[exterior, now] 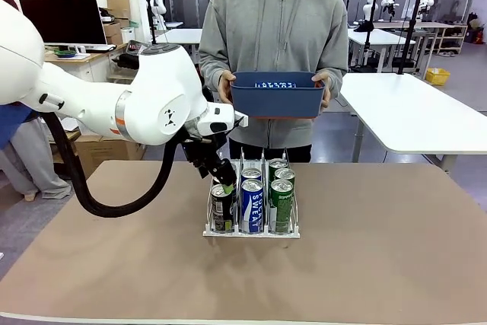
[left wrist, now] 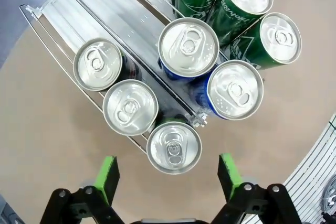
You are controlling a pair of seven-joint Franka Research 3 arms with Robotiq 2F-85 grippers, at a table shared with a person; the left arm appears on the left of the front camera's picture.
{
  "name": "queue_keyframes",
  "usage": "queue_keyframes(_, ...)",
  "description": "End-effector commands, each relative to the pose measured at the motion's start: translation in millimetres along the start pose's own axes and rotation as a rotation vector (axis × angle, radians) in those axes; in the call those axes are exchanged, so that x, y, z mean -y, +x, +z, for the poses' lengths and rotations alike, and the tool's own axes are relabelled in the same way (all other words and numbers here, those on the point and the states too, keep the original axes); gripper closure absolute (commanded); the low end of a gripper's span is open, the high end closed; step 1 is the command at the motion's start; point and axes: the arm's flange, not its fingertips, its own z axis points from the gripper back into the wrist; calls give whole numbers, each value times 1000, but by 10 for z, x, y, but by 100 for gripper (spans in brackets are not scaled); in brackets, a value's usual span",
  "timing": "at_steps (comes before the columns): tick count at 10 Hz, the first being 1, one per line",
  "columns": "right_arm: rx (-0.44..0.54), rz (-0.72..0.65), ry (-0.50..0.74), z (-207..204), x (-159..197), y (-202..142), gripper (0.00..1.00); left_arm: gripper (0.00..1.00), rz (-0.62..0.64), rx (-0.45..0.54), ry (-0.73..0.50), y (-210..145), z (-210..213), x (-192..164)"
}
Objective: Fill the beverage cans into the dispenser.
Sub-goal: Pick up the Ionic drink handed by the human.
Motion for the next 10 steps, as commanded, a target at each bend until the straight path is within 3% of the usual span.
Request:
queue_keyframes(1,-5,-5,5,10,5,-31,0,0,-16,-13,-6,27,17,-44)
queue_keyframes(3,-5,-5,5,10,5,-31,0,0,0,-2,-2,15,-15,-5)
queue_keyframes(4,-5,-5,5,10,5,-31,0,0,-137,8,-175,-23,175,-84)
queue_keyframes(5,-5,-5,5,10,5,-31,0,0,-195,27,-252,-114,385,-273)
queue_keyframes(9,-5,-5,5,10,5,-31,0,0,-259,101,-216,-318,1363,-675)
queue_keyframes(10,-5,-5,5,10,5,-31,0,0,-298,165,-187,-344,1637,-741)
